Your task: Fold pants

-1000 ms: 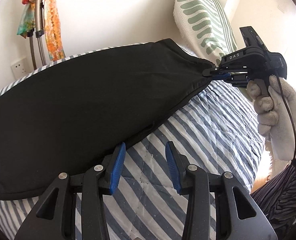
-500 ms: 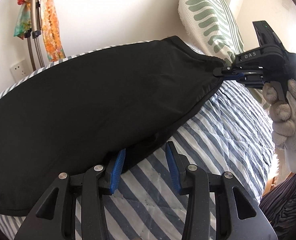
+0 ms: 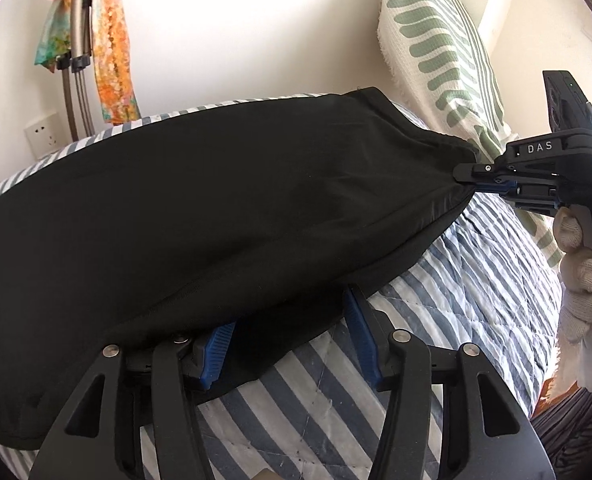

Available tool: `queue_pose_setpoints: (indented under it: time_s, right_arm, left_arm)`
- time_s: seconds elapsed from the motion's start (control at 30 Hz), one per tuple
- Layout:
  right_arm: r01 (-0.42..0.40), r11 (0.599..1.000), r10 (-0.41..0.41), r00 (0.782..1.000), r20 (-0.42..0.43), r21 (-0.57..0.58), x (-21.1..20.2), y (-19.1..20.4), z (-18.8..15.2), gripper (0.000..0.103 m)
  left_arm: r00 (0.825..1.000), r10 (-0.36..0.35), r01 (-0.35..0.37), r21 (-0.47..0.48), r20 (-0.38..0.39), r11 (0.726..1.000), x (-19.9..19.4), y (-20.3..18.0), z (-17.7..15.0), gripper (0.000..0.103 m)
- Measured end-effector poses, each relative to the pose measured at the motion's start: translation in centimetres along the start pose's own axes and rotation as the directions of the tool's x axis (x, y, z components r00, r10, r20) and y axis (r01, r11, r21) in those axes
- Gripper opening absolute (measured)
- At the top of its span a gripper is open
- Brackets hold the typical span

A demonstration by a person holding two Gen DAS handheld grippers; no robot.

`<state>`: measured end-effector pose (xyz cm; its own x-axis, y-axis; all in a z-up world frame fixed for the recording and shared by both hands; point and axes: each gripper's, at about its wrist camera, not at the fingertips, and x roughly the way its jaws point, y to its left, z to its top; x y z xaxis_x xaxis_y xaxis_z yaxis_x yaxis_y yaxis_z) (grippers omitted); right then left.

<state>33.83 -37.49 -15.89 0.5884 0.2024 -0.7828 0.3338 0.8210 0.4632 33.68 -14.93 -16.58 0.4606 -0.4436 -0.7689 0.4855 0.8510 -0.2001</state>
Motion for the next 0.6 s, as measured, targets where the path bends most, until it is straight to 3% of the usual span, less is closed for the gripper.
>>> queue_pose_setpoints:
  time_s: [0.2,0.33,0.6]
  right_arm:
    - [0.011,1.000,-0.011,1.000,0.001,0.002,0.1,0.0,0.0,0.007]
    - [0.013,1.000,-0.013,1.000,0.005,0.004,-0.1,-0.2,0.1,0.007]
    - [0.030,1.000,-0.030,1.000,0.002,0.007,0.2,-0.5,0.1,0.007]
  left_arm:
    - [0.995,-0.093,0.093,0.003,0.043,0.996,-0.1,-1.6,0.4,0.062]
    - [0.991,-0.135,0.134,0.016,0.021,0.991,-1.3,-1.9,-0.5,0.038]
    - [0.989,-0.133,0.138,0.067,-0.070,0.988,-1.7,-2.3,-2.9,0.033]
